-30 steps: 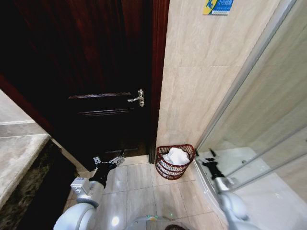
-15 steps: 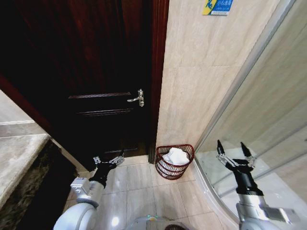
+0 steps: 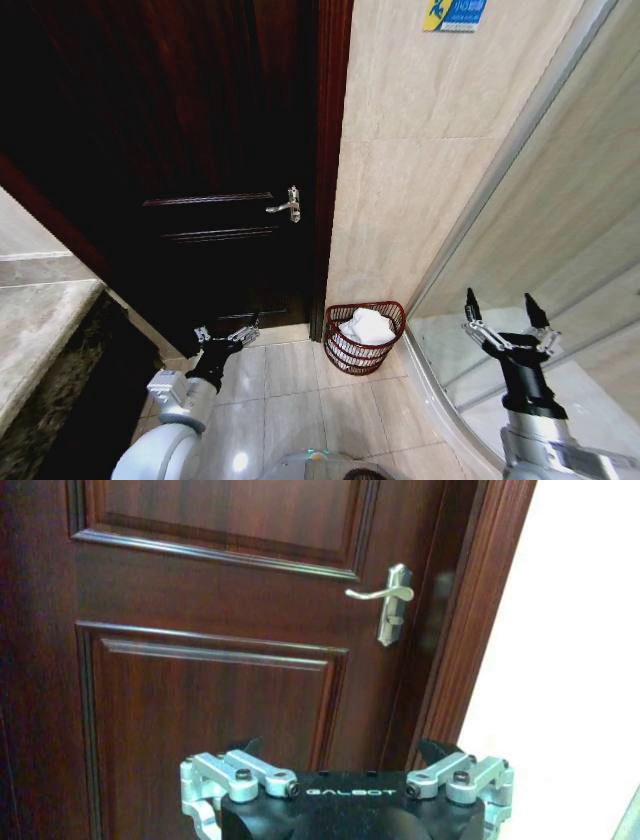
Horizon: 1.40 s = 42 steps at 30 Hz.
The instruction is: Discard the used towel into the hamper.
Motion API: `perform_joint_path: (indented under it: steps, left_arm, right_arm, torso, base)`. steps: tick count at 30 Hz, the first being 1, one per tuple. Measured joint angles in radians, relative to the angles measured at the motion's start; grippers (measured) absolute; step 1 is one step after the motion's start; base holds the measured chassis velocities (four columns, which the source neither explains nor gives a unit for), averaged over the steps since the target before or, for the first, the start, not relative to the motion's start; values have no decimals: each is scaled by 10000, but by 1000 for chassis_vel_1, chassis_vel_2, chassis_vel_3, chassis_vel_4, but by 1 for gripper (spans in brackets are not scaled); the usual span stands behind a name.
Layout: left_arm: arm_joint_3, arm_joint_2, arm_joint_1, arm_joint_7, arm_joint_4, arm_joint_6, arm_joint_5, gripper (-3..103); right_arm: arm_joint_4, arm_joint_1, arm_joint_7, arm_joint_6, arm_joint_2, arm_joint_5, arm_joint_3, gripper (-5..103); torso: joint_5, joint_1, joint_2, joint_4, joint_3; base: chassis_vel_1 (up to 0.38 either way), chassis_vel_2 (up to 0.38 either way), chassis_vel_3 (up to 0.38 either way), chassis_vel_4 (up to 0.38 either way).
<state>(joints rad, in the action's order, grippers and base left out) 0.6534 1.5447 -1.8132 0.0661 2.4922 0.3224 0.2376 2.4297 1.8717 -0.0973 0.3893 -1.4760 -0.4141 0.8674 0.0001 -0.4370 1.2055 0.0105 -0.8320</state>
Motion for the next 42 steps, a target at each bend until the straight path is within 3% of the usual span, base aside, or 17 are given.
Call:
perform_joint_path:
  steps: [24,42]
  left_arm:
    - [0,0,0,0,0,0,0,100]
    - [0,0,0,0,0,0,0,100]
  right_arm:
    - [320,-328,359,531,-71,-698,741,100]
    - [186,-257,341,1243,-342,-334,864,100]
  torso:
    - [0,0,0,0,0]
    - [-2,0,1,0,0]
  base:
    - [-19,-17,-19,-18]
    - [-106,-110,-105,-111]
